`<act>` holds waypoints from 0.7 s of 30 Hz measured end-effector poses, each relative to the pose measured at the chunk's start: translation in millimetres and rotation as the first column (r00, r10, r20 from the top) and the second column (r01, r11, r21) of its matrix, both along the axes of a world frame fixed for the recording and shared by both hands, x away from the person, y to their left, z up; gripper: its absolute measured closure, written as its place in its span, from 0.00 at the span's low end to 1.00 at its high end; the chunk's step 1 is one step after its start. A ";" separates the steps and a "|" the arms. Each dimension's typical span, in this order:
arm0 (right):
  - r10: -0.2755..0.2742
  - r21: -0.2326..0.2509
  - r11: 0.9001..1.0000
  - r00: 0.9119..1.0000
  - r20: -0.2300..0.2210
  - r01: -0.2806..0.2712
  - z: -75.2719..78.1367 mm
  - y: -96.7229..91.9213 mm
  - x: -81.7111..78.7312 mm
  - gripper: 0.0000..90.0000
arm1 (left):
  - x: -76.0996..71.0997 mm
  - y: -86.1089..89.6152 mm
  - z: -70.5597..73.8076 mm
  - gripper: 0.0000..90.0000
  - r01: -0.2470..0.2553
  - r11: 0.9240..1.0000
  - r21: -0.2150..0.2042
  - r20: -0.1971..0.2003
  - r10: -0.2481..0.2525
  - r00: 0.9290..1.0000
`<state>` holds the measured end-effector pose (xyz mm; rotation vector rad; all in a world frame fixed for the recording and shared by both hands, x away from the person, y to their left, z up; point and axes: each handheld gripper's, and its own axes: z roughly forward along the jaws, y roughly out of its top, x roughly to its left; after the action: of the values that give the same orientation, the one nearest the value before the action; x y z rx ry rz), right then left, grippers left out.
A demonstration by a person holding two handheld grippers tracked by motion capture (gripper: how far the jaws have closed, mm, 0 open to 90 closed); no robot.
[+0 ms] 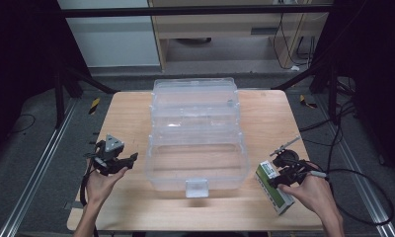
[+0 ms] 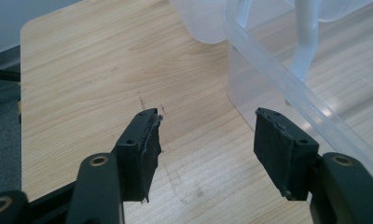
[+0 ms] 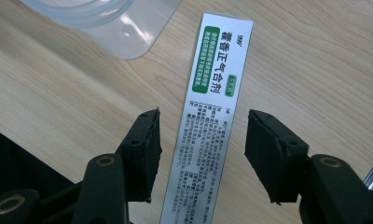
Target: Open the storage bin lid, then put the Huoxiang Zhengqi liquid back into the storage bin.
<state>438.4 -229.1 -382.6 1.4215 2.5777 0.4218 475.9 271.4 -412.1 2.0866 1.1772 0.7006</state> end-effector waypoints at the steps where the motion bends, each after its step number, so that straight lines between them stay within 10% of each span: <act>1: 0.002 -0.002 1.000 1.000 -0.001 -0.002 -0.5 -0.3 0.2 0.51 | 0.3 -0.2 -0.4 0.44 0.000 1.000 0.002 -0.003 0.000 1.000; 21: -0.010 0.006 1.000 0.999 -0.045 0.010 -4.6 -1.6 1.6 0.59 | 1.1 -2.1 -1.9 0.44 0.009 1.000 0.008 -0.010 -0.009 1.000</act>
<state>440.0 -230.7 -387.2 1.4616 2.6058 0.4012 477.0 269.3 -414.0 2.1032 1.1722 0.6925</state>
